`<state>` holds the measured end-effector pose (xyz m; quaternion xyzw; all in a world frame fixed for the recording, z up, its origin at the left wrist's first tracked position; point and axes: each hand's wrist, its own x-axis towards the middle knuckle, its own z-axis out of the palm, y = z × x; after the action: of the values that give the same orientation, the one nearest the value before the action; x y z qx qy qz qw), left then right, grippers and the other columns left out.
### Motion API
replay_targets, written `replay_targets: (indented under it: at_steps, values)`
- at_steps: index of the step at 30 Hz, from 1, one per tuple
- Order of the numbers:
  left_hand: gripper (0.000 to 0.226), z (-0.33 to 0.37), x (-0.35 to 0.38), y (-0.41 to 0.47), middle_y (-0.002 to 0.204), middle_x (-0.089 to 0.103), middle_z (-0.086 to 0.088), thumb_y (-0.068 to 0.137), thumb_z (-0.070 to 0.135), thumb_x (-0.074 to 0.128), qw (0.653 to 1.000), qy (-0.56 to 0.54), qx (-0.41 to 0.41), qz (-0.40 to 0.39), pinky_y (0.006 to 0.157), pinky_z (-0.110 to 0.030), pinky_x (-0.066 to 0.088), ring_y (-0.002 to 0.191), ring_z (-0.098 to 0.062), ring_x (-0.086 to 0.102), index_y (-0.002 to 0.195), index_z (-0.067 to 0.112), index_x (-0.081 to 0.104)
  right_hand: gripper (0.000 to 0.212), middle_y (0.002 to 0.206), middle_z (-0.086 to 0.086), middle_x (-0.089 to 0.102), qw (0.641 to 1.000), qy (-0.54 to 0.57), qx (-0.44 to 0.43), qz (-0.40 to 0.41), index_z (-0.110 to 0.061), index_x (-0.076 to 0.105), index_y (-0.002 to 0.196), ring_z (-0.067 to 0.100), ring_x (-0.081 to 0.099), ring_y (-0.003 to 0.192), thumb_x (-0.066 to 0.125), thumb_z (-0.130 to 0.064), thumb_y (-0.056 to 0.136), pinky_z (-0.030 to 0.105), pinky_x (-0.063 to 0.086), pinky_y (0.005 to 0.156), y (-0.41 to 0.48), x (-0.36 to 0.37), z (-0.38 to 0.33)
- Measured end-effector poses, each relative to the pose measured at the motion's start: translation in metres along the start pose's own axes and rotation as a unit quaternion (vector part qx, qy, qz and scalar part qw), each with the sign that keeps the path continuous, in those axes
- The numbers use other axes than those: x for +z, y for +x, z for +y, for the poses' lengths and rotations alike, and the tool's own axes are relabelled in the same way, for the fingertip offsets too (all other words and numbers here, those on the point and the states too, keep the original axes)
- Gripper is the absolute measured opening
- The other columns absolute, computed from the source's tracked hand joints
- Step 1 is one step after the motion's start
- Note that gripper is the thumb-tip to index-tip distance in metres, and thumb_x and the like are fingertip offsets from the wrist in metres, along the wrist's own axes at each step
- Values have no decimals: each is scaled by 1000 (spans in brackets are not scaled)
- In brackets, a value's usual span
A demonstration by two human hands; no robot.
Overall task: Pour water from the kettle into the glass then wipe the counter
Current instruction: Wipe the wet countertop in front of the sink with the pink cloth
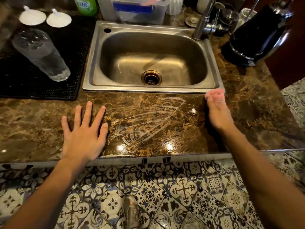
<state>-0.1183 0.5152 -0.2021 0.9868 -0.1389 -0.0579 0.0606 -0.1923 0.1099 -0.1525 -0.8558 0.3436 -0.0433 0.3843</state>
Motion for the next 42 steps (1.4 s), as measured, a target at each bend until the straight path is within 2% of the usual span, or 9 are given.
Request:
replay_targets:
  at_steps: [5,10,13,18,20,24,30,38,42]
  values:
    - [62,0,0,0,174,2,3,102,60,8,1000,-2,-1,0,123,-65,1,160,-28,-2,162,46,4,47,147,25,42,990,-33,-120,-70,5,41,141,37,41,139,34,-31,111,48,30,119,-6,31,-15]
    - [61,-1,2,0,174,0,3,102,60,7,1000,-1,-1,1,123,-65,0,160,-27,-4,161,47,0,61,171,-1,9,968,-44,-185,-162,-16,18,164,14,4,157,24,-46,111,26,1,125,-29,51,-29]
    - [61,0,1,0,174,0,4,102,60,6,1000,-2,-1,1,123,-65,-1,160,-27,-4,161,48,0,65,171,8,18,948,-49,-235,-211,-19,25,162,22,13,158,17,-52,108,50,13,128,-53,68,-35]
    - [62,2,-3,-1,174,0,3,101,60,7,1000,-4,-2,-1,123,-64,-1,160,-27,-3,162,47,3,62,170,-18,6,931,-9,-235,-279,-38,21,161,6,3,157,13,-63,105,48,10,128,-111,91,-47]
    - [63,3,-5,-1,174,1,3,101,60,7,1000,-1,-3,-4,123,-64,-1,160,-27,-3,162,46,3,57,163,-36,12,923,29,-208,-322,-54,29,154,-4,8,151,14,-70,101,43,5,125,-135,97,-54]
    - [64,2,-5,-1,174,-1,2,100,60,6,1000,2,-3,-7,123,-65,0,160,-27,-4,162,46,3,56,139,-15,64,897,209,-47,-386,-44,63,133,3,54,133,35,-72,94,40,35,119,-165,100,-61]
    - [61,0,-2,0,174,-1,2,102,59,8,1000,-5,4,-1,123,-65,-1,160,-27,-5,162,47,1,44,121,18,74,750,581,140,-283,-4,58,131,33,70,115,49,-33,99,42,58,97,-141,60,-55]
    - [61,1,0,1,174,-1,3,102,60,8,1000,-3,0,2,124,-64,-1,160,-26,-5,161,48,-1,35,114,10,78,820,563,101,-2,-9,67,121,25,73,111,46,-32,106,42,58,93,-42,-18,-23]
    - [61,1,0,1,174,-3,4,102,60,7,1000,0,-2,0,124,-64,-1,160,-25,-6,161,48,-2,39,111,13,79,905,418,71,12,-11,80,109,25,74,108,61,-41,92,39,61,89,-15,-17,-15]
